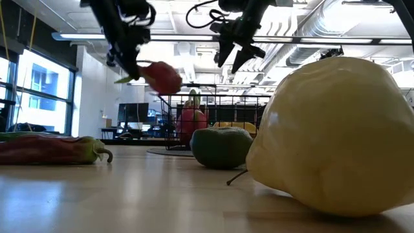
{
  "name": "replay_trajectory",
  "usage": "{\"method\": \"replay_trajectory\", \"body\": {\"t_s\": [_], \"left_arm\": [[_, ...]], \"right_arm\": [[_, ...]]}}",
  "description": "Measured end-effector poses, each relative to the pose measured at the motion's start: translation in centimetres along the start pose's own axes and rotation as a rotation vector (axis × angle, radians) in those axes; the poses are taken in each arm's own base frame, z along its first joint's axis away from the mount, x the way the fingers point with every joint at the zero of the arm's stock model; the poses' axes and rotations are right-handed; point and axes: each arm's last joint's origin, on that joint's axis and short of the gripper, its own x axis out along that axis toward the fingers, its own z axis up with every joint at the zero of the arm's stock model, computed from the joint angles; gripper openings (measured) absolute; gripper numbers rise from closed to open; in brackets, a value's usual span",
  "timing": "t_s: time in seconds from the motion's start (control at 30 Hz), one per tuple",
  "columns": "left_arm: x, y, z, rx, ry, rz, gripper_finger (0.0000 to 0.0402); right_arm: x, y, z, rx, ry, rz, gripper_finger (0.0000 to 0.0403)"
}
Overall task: Build produce basket
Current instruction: Put the pink dragon fruit into the black wire basket
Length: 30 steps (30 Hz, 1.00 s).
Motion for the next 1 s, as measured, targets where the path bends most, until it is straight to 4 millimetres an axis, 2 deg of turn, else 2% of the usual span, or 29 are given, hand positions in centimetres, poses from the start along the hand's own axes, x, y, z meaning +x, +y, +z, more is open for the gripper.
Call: {"method": "replay_trajectory", "body": {"t_s": [0.23,0.43,0.73,0.87,1.0], "left_arm": [[-2.7,0.4,2.2,0.179,-0.100,0.018,0.0005],[-3.1,0.3,2.5,0.433,-0.127,-0.009,0.0005],[-2.4,-1.6,3.0,0.660,-0.134,-0.043,0.0005],[-1.5,-3.0,3.2,0.752,-0.113,-0.068,0.0005],[-0.2,-4.0,3.6,0.800,-0.063,-0.007,0.0005]], "right_arm": [[0.0,-0.2,0.3,0.006,-0.034,-0.027,0.0240],[0.0,-0.5,0.5,0.011,-0.063,-0.082,0.0240],[0.1,-1.2,0.8,0.014,-0.084,-0.145,0.0240],[0.1,-1.4,0.8,0.006,-0.087,-0.155,0.0240],[0.1,-1.4,0.8,-0.009,-0.090,-0.164,0.0240]]}}
